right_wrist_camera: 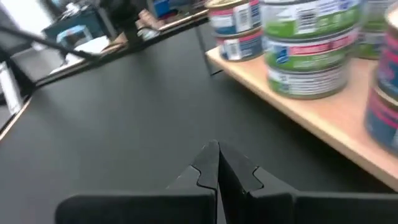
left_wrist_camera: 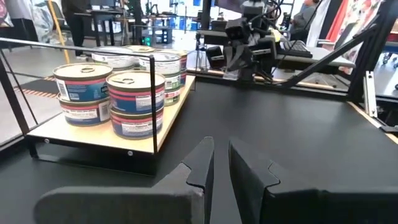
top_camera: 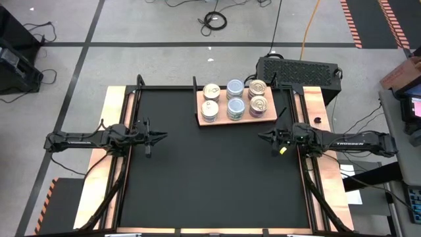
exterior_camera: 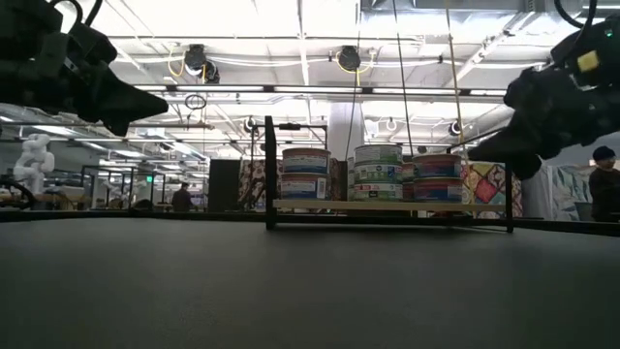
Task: Stack canned seafood by type on shelf
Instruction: Return to Home Position
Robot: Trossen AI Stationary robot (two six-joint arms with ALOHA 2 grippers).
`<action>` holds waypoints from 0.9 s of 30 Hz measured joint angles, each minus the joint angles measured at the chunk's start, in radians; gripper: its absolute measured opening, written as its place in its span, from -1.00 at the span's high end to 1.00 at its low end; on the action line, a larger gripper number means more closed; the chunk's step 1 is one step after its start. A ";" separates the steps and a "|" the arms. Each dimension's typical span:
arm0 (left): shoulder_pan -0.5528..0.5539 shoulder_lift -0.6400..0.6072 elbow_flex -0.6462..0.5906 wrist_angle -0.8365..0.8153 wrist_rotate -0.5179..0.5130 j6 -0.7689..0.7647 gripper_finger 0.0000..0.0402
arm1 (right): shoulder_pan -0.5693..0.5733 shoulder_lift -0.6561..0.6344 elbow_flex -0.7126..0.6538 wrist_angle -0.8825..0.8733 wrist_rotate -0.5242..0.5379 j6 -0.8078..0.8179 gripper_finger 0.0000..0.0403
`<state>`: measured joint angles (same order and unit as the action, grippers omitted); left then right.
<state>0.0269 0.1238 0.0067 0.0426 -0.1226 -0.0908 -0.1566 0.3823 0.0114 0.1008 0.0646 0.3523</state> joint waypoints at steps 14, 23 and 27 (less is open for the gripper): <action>0.001 0.000 -0.001 0.000 -0.035 0.020 0.75 | 0.000 -0.001 0.003 -0.079 -0.087 -0.049 1.00; 0.000 0.000 -0.001 -0.002 -0.034 0.100 0.75 | 0.000 -0.001 0.003 -0.077 -0.089 -0.050 1.00; 0.000 0.000 -0.001 -0.003 -0.033 0.099 0.75 | 0.000 -0.001 0.003 -0.077 -0.089 -0.050 1.00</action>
<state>0.0273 0.1238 0.0055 0.0399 -0.1561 0.0082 -0.1562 0.3817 0.0143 0.0242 -0.0242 0.3023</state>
